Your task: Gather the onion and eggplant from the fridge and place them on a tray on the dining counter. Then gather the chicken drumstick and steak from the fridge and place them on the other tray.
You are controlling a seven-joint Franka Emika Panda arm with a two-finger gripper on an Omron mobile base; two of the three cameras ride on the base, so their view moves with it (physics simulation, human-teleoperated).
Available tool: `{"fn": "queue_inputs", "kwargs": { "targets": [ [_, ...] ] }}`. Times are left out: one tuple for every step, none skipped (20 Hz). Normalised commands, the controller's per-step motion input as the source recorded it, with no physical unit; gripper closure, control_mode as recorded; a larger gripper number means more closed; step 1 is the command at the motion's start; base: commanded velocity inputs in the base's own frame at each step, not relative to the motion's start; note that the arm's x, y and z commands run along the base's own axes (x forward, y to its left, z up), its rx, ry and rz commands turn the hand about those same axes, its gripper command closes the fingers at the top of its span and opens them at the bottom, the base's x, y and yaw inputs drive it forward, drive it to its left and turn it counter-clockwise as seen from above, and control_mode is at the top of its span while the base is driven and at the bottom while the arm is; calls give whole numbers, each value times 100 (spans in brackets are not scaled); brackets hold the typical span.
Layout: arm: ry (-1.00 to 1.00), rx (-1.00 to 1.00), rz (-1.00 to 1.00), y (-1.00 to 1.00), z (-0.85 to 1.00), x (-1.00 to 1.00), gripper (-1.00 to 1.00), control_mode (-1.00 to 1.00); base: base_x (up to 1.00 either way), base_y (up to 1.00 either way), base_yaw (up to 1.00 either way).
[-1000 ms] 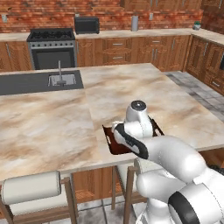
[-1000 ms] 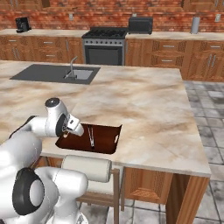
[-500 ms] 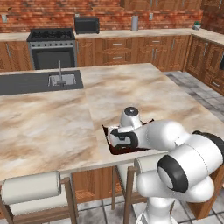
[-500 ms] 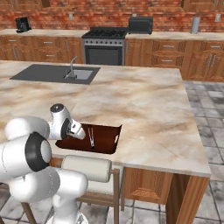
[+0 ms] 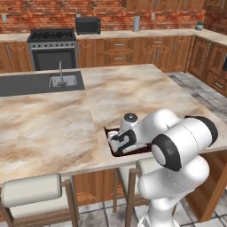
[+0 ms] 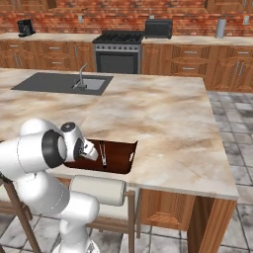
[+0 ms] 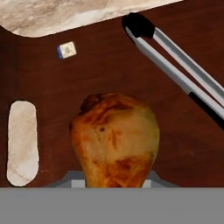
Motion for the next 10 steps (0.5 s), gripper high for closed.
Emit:
{"fn": "queue_inputs", "kwargs": {
  "targets": [
    [0,0,0,0,-18,0,-100,-100,0,0,0],
    [0,0,0,0,-13,0,-100,-100,0,0,0],
    [0,0,0,0,-6,0,-100,-100,0,0,0],
    [0,0,0,0,-2,0,-100,-100,0,0,0],
    [0,0,0,0,0,0,-100,-100,0,0,0],
    [0,0,0,0,0,0,-100,-100,0,0,0],
    [1,0,0,0,0,0,-100,-100,0,0,0],
    [2,0,0,0,3,0,-100,-100,0,0,0],
    [3,0,0,0,15,0,-100,-100,0,0,0],
    [5,0,-2,0,28,0,-100,-100,0,0,0]
  ]
}}
